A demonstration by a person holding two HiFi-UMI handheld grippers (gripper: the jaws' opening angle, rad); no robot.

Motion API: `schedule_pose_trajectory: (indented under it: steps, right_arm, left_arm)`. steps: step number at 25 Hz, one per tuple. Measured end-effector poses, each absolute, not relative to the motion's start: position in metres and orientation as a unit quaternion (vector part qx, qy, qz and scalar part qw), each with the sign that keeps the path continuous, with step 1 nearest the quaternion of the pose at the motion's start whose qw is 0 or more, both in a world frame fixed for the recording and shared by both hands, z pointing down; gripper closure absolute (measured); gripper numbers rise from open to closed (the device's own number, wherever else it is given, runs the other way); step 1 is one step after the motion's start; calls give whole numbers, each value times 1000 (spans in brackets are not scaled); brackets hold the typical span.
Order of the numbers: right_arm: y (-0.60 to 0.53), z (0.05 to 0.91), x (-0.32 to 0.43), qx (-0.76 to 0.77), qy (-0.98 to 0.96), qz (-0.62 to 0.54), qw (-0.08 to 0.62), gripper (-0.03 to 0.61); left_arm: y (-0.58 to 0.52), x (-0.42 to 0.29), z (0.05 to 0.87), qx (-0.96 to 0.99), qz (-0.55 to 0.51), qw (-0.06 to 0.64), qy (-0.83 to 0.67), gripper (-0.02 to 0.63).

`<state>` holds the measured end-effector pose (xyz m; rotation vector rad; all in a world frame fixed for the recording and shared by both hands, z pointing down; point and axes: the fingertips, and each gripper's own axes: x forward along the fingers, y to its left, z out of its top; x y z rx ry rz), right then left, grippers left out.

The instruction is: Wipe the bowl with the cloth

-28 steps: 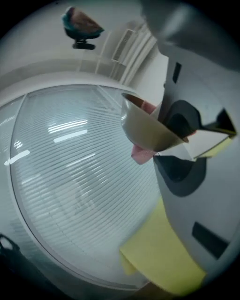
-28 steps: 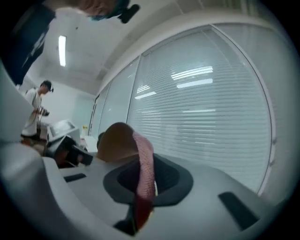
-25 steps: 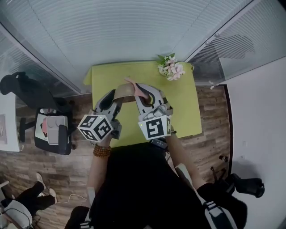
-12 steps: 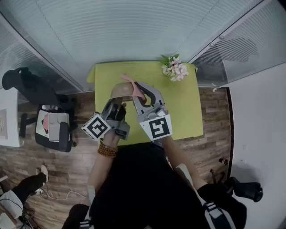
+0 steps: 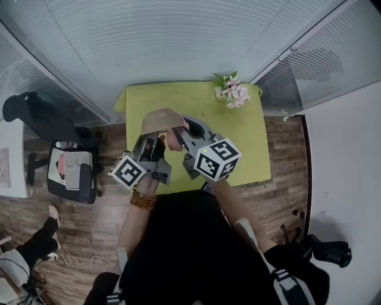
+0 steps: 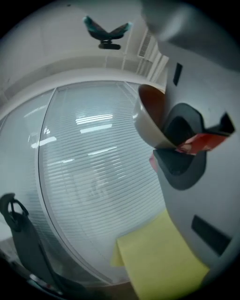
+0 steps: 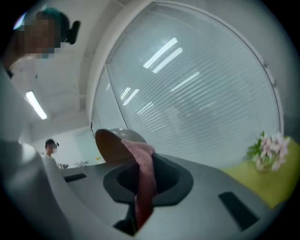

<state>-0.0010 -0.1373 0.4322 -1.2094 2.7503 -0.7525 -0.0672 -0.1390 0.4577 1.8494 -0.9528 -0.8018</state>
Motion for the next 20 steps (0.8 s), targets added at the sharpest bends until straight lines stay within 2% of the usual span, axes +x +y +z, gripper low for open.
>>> schedule_pose_trajectory:
  steps: [3,6,9,11,15,20]
  right_arm:
    - [-130,447,2,-359,871,-333,43,560]
    - [-120,459,-5,-320,875,-362,9,561]
    - [-109,475,-7,-292,874,-388,-32,571]
    - [-106,485,9,-309,863,-399,-26,570]
    - [-115,490,52,-373,839,-395,21,569]
    - [-123,482,90,-434,834,-338,32,569]
  left_arm:
    - [-142,-64,443,804,-254,346,-411,594]
    - [-146,-69,443,820,-213,316,-427,598]
    - [-156,-96,464,780,-230,371,-448,600]
    - [-163,-111,477,758,-242,415,-442,600]
    - [-162,-110,494,783,-180,405,-437,600]
    - [-154,-86,538,785,-117,434,-427,598]
